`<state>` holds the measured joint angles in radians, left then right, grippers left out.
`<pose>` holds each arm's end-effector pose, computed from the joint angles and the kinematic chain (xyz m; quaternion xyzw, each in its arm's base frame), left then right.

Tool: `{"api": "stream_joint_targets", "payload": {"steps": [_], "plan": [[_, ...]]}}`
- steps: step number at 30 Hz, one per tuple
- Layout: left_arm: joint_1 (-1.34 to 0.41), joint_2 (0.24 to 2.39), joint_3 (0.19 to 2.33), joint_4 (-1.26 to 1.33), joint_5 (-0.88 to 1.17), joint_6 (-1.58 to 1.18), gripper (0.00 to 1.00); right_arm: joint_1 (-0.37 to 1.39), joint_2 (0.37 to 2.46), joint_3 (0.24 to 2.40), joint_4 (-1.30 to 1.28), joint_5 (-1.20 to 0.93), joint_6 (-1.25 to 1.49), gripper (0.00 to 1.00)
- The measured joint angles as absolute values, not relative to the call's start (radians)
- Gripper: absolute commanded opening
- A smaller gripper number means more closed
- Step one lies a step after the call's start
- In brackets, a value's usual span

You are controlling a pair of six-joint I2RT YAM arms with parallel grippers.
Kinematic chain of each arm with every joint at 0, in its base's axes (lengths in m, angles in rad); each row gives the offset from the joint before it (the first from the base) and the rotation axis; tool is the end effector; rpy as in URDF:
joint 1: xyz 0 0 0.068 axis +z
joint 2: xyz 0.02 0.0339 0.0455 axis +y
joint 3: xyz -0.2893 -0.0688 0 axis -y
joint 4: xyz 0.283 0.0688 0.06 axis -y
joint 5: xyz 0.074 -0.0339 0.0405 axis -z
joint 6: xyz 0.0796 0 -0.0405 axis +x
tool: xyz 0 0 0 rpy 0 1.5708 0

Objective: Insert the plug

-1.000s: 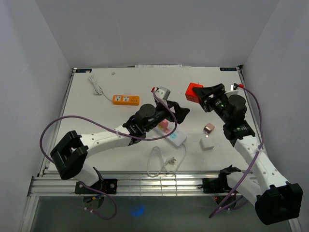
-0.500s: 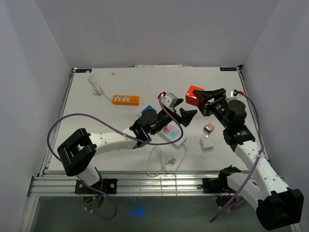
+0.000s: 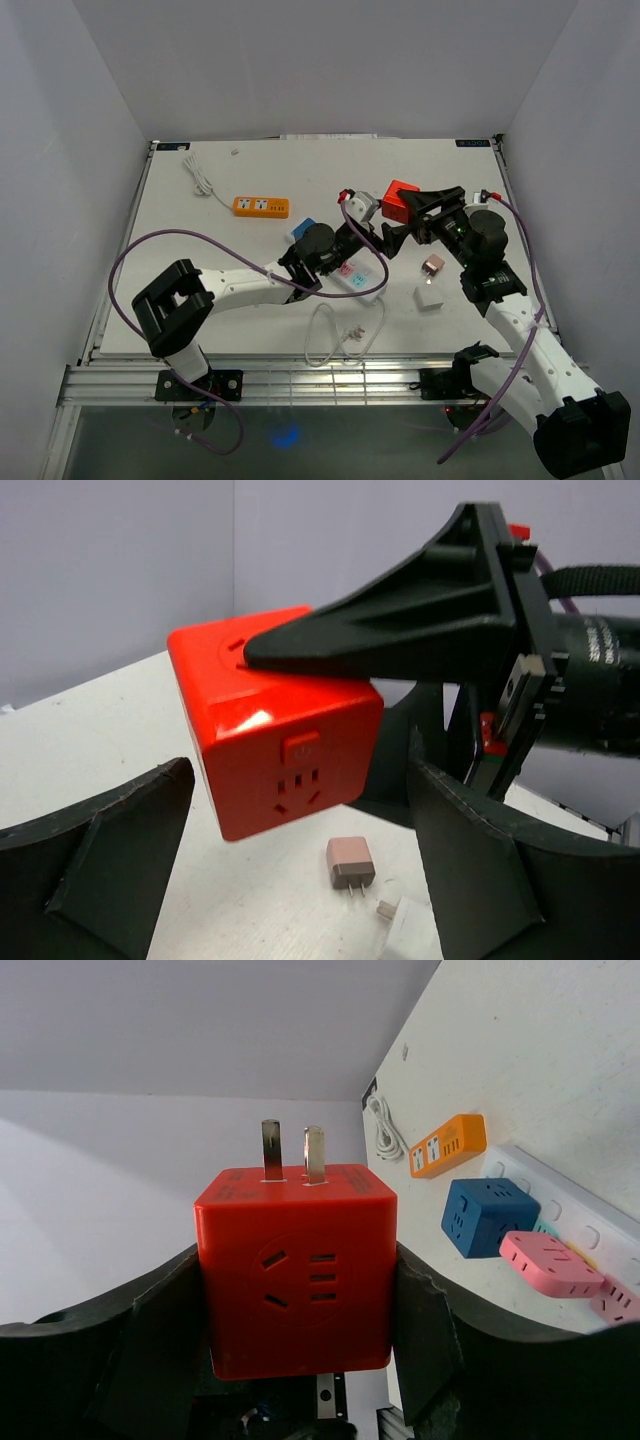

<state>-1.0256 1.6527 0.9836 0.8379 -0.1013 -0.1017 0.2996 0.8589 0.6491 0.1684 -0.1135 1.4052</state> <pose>0.2423 -0.3839 0.2991 0.2525 0.5939 -0.3802 0.6626 0.2584 0.0893 0.3259 0.3449 0.6337 0.5473 0.4241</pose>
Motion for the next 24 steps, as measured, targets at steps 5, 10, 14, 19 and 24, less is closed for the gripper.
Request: {"api": "stream_joint_targets", "payload": {"steps": [5,10,14,19,24], "plan": [[-1.026,1.663,1.014,0.85,-0.109,-0.085,0.98,0.319,0.859,0.635,0.168,-0.102,1.408,0.34],[-1.025,1.677,1.032,0.851,-0.123,-0.069,0.91,0.336,0.859,0.631,0.177,-0.077,1.409,0.34],[-1.025,1.69,1.041,0.854,-0.149,-0.055,0.82,0.349,0.859,0.631,0.176,-0.054,1.407,0.34],[-1.032,1.711,1.059,0.858,-0.177,-0.052,0.46,0.36,0.86,0.631,0.177,-0.02,1.408,0.37],[-1.036,1.715,1.063,0.862,-0.189,-0.041,0.23,0.363,0.857,0.631,0.175,-0.001,1.403,0.51]]}}
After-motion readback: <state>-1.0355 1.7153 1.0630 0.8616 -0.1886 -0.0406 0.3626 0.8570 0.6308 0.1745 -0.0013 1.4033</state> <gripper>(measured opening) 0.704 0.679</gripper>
